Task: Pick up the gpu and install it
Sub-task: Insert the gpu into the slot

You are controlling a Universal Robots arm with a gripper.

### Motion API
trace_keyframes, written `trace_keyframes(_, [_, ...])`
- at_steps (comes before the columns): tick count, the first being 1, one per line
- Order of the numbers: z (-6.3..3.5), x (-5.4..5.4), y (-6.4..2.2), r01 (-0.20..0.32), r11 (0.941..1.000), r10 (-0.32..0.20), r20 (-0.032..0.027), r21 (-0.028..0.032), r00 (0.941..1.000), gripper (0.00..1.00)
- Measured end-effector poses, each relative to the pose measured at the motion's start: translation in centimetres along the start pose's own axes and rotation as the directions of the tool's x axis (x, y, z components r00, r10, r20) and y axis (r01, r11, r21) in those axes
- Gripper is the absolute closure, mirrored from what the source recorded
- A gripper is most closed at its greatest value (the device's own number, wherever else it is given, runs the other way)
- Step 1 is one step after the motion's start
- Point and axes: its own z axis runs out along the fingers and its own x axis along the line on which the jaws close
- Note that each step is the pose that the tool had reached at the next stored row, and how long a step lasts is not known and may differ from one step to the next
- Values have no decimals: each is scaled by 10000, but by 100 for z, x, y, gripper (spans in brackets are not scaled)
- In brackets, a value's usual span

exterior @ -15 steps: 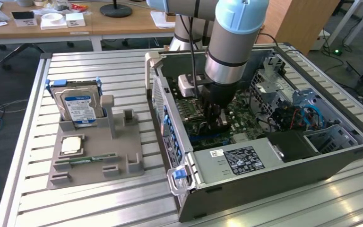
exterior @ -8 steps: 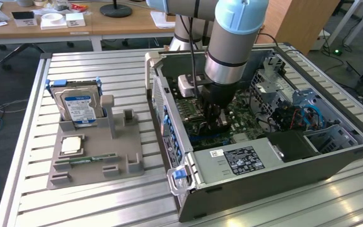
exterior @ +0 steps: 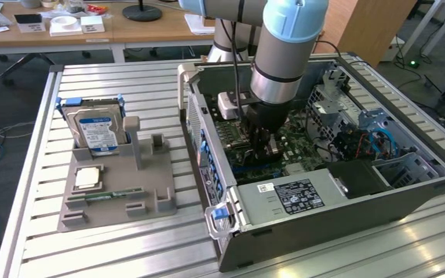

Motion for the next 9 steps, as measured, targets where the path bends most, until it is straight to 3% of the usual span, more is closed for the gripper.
trace_keyframes(9, [5, 0, 3, 1, 10000, -1, 0, 0, 10000, 74])
